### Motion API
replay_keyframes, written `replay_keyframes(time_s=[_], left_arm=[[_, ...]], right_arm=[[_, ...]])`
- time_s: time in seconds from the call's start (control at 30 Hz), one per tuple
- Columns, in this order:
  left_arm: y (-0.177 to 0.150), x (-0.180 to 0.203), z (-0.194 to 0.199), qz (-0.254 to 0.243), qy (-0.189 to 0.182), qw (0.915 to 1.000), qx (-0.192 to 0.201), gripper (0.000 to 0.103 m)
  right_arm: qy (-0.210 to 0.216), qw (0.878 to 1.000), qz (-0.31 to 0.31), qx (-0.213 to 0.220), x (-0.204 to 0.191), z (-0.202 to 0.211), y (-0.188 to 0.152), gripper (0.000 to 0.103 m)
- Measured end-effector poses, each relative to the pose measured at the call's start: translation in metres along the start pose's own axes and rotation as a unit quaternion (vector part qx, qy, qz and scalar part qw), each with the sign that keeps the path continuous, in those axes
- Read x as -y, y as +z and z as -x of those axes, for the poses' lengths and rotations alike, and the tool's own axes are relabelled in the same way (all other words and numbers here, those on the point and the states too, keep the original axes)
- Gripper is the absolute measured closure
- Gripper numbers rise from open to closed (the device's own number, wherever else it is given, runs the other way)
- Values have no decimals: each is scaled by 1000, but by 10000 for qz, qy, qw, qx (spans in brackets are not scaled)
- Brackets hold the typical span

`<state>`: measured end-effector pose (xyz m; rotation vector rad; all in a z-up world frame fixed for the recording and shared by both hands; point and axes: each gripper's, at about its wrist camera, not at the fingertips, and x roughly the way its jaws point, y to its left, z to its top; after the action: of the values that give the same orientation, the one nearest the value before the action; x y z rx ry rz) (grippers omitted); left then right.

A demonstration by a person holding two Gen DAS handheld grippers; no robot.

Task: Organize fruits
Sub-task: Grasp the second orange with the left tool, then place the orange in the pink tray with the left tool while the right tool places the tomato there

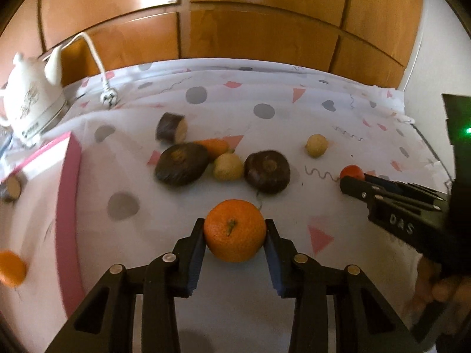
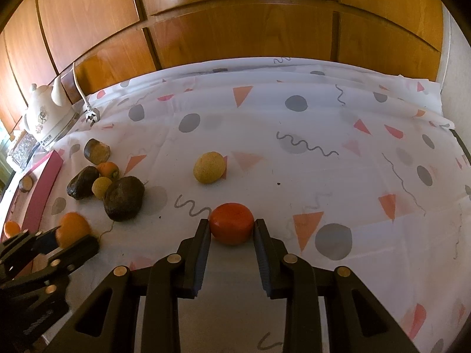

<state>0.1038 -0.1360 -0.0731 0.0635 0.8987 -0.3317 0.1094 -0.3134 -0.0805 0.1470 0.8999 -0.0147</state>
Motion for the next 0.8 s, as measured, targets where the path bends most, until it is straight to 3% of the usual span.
replay_keyframes(time_s=[0.23,0.57,0.8], left_arm=[[-13,-16,28,138,2,9998,148,65],[-13,-65,78,845,-3,9944,638,65],[-19,-115,107,1385,503,9854,855,65]], right_arm=[[102,9999,97,-46,-10,8,-10,74],[357,9980,503,-123,-49,18,-23,74],[770,9936,823,-31,-90,32,-20,74]])
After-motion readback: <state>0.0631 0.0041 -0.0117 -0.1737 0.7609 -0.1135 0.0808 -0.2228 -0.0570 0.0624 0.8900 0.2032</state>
